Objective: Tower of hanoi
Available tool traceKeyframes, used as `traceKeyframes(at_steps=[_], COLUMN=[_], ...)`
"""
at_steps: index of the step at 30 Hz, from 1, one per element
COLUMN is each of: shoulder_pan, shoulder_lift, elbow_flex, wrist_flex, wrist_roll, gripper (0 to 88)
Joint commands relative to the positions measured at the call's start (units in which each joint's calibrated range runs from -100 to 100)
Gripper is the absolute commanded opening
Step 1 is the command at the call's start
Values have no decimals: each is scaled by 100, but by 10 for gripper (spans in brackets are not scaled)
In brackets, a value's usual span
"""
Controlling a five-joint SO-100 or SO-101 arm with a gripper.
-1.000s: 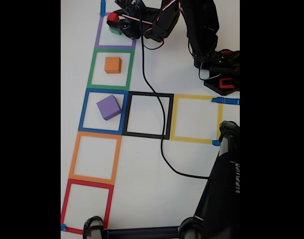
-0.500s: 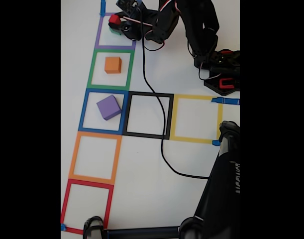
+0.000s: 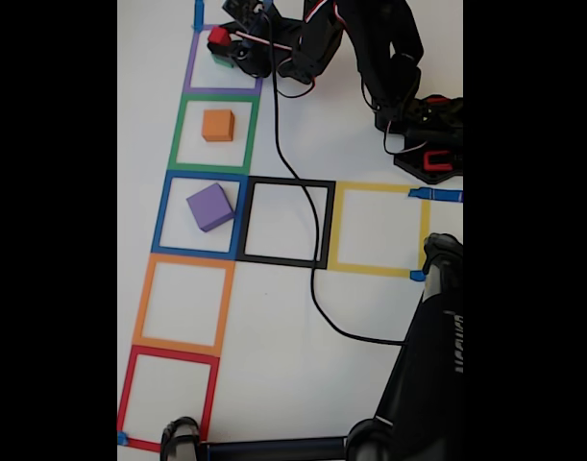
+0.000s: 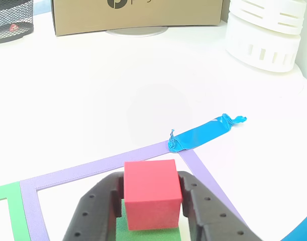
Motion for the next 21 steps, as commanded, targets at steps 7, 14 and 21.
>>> traceKeyframes(at_steps=[7,14,21], shoulder_pan=[74,55,46], shoulder_lift=[-87,-127,10], elbow_flex=[-26,92,1], wrist_flex=[-116,-124,-246], wrist_roll=[54,54,54], gripper=[2,2,31])
